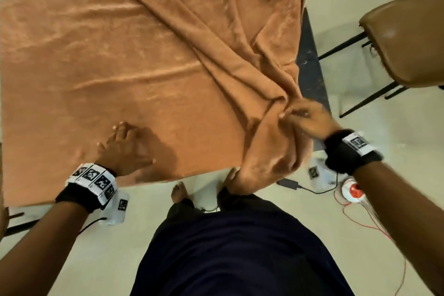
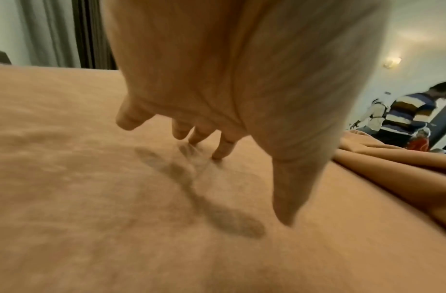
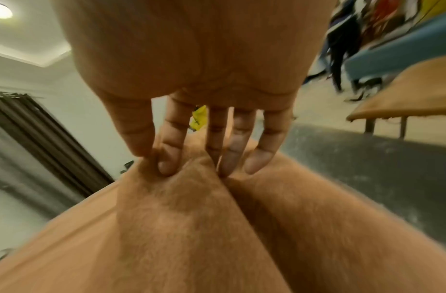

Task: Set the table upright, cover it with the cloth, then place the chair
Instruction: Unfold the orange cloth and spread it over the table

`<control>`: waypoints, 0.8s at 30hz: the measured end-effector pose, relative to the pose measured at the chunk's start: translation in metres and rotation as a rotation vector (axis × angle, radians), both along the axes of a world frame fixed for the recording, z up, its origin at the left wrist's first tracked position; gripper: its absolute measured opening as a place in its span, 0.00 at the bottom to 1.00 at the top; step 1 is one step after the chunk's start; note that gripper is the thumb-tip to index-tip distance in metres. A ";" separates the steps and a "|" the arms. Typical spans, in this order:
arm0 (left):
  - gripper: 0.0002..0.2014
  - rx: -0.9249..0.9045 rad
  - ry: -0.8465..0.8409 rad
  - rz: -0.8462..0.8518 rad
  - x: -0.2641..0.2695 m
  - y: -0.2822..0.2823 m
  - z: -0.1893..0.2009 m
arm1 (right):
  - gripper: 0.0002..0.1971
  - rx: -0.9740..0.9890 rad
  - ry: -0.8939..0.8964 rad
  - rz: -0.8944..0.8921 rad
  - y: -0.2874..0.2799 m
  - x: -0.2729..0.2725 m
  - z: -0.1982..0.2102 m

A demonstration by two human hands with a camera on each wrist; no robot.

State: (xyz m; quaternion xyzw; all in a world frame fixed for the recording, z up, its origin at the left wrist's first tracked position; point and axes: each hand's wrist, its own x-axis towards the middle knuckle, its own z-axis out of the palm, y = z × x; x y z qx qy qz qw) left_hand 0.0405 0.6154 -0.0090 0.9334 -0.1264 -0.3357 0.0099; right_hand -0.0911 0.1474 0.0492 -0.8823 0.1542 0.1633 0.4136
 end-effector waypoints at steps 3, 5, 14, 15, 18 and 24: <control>0.44 -0.214 -0.127 -0.053 0.006 -0.042 -0.003 | 0.11 0.136 -0.082 0.243 0.029 -0.020 -0.019; 0.41 -0.270 -0.176 -0.108 0.007 -0.080 -0.002 | 0.15 -0.005 -0.143 0.152 0.030 -0.032 -0.034; 0.44 -0.268 -0.166 -0.105 0.009 -0.199 -0.003 | 0.20 -0.338 0.204 -0.273 0.002 -0.053 -0.056; 0.48 -0.245 -0.112 -0.115 0.010 -0.199 -0.008 | 0.15 -0.315 0.178 -0.221 0.005 -0.052 -0.059; 0.53 -0.156 -0.086 -0.134 0.008 -0.202 -0.015 | 0.09 -0.314 0.141 -0.173 -0.012 -0.055 -0.056; 0.57 -0.118 -0.118 -0.145 0.009 -0.200 -0.014 | 0.17 -0.560 0.071 -0.485 -0.128 -0.068 -0.032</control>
